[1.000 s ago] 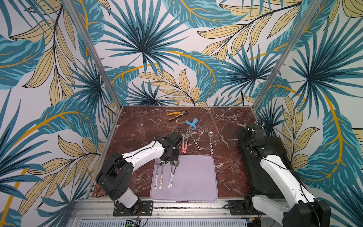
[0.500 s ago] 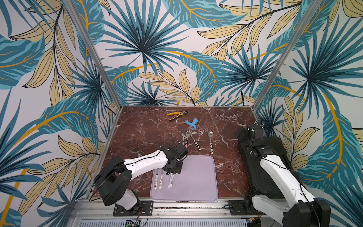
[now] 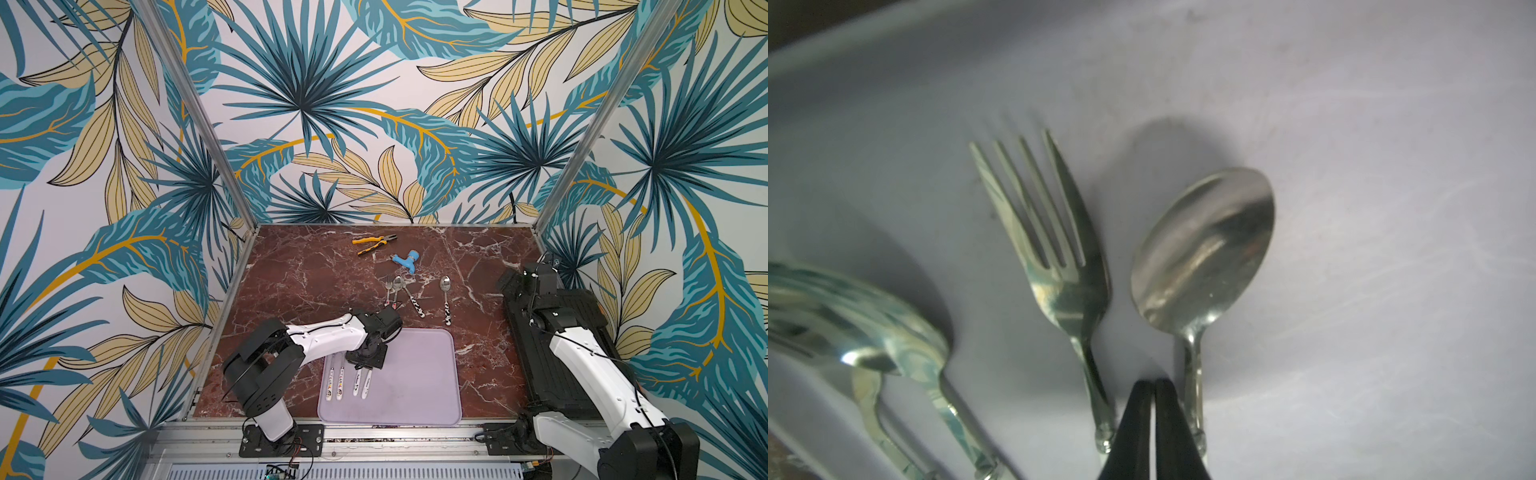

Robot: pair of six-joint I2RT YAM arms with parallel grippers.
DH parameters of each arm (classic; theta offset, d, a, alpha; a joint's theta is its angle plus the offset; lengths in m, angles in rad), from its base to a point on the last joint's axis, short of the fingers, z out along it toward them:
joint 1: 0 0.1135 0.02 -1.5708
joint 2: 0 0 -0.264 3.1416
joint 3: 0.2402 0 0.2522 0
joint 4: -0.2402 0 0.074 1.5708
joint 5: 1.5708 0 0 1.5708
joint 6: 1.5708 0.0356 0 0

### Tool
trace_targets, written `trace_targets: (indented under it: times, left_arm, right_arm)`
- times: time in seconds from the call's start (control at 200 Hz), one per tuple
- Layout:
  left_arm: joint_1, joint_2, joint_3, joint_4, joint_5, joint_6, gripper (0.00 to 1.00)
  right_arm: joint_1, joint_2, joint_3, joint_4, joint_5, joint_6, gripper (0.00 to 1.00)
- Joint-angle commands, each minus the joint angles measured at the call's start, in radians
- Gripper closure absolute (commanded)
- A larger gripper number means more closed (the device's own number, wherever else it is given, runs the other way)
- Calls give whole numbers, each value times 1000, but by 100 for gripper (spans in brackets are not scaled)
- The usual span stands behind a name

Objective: Set the spoon and fork side by side
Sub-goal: Adjust the spoon on the tray.

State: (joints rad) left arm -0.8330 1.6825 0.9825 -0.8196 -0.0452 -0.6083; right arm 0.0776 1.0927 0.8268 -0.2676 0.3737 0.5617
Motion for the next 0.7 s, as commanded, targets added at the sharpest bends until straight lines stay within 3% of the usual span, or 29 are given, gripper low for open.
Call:
trace_targets:
  times: [0.0,0.481,0.696]
  left_arm:
    - [-7,25,28,-3,-6,16,91]
    - [-11,-88,68,-53,-47,-30,89]
    - [-12,-57,133,-20,4,-2,88]
  right_arm:
    - [0,-1,5,-11,17,-1,0]
    - [-1,0,5,-12,14,1,0]
    - [-1,1,3,-10,13,1,1]
